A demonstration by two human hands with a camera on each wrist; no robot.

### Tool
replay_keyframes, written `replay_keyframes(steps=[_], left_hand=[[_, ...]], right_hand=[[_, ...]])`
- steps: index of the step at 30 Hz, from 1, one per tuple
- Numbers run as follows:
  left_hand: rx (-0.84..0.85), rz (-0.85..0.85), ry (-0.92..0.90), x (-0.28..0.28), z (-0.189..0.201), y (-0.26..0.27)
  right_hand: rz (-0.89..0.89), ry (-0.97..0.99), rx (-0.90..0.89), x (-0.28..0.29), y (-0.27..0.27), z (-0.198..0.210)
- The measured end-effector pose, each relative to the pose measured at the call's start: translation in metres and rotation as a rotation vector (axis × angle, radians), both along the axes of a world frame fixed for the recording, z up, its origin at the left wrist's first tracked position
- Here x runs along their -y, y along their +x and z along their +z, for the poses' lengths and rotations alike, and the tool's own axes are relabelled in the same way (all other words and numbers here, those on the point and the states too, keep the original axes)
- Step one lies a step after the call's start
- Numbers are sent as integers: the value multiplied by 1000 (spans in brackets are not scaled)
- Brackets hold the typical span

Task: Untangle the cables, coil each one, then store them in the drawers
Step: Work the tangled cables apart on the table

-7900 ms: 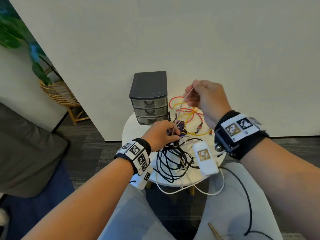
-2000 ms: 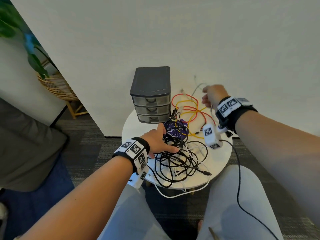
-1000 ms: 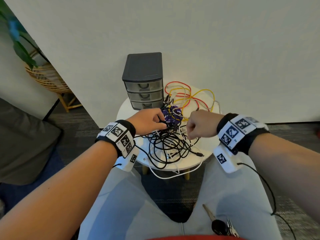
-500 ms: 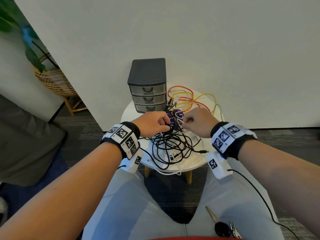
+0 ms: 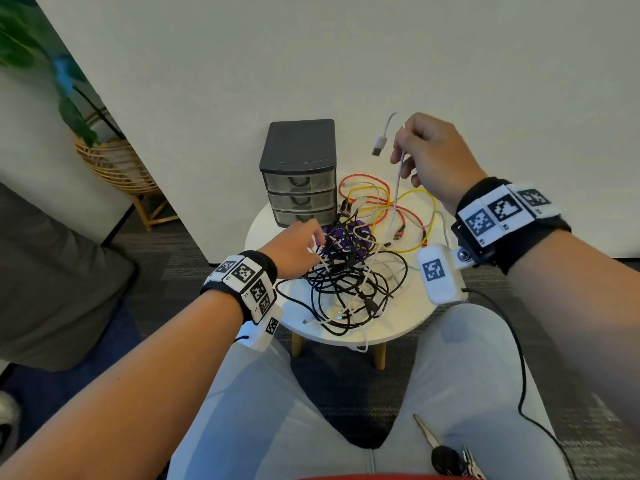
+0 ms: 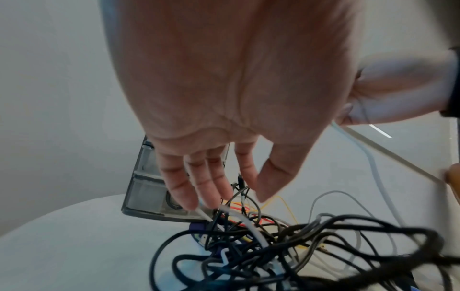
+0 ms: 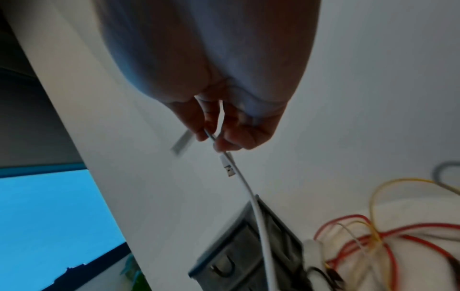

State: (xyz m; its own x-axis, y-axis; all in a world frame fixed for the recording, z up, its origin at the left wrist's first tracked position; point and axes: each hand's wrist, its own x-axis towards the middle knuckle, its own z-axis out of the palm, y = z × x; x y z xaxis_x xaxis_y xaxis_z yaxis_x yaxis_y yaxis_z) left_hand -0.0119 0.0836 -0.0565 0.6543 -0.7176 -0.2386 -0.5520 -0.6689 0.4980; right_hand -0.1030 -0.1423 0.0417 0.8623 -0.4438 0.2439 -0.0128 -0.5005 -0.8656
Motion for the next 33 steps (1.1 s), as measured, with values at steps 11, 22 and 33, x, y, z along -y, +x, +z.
replay_keyframes(steps=[11, 22, 33], left_hand=[[-62, 46, 259, -13, -11, 1], [36, -47, 235, -13, -7, -7], [-419, -71, 568, -6, 10, -24]], right_hand=[[180, -252, -514, -4, -23, -8], [598, -262, -782, -17, -52, -42], [281, 547, -281, -24, -36, -10]])
